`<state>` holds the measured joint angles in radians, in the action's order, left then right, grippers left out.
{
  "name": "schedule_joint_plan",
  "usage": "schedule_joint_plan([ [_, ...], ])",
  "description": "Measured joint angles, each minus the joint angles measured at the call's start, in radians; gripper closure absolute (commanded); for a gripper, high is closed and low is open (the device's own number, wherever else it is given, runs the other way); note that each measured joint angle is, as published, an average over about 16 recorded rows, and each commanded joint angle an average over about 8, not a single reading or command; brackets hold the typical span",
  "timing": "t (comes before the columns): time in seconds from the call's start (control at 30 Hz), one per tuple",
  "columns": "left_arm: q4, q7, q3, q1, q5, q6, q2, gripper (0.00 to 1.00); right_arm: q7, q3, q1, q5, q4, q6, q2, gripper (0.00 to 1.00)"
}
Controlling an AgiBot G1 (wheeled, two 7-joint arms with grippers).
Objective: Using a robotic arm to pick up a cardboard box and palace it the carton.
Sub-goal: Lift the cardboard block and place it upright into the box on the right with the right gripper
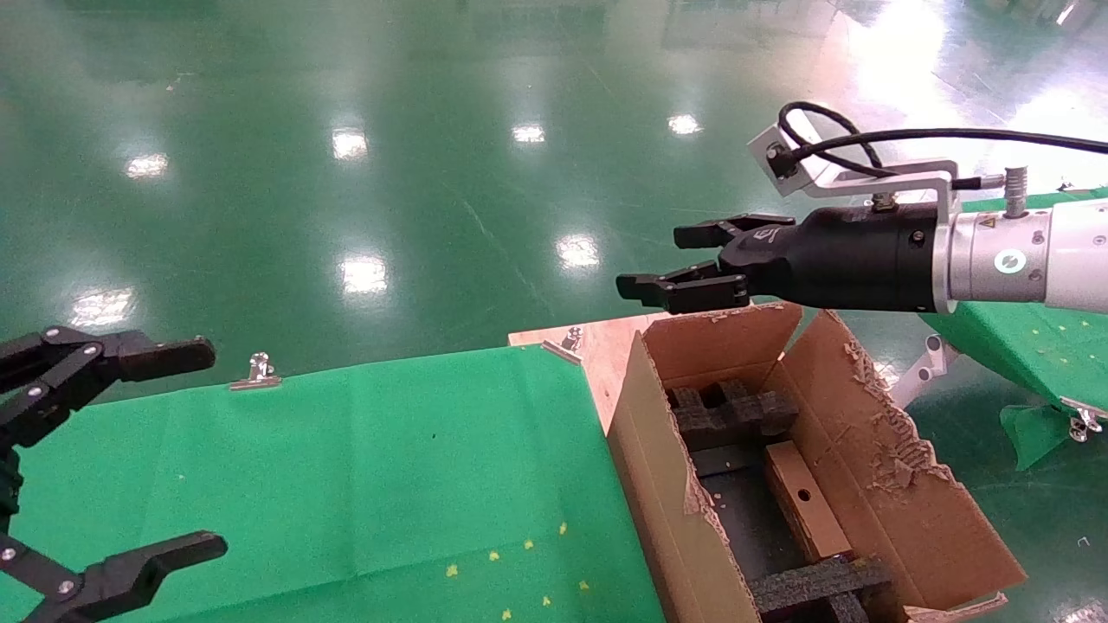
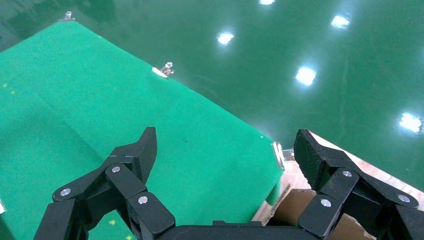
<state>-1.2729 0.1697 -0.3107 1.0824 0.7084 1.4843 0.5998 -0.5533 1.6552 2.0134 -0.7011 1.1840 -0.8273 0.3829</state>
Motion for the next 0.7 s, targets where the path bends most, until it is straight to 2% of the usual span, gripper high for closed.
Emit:
schedule_joint_plan([
  [0.37,0.000,0.000,0.000,0.000,0.000,0.000,0.000,0.00,0.014,-0.059,-0.046,-0.001,-0.001,-0.026,0.011,0.00],
  [0.7,0.000,0.000,0.000,0.000,0.000,0.000,0.000,0.00,0.065,-0.253,-0.179,-0.007,0.014,-0.120,0.044,0.00],
])
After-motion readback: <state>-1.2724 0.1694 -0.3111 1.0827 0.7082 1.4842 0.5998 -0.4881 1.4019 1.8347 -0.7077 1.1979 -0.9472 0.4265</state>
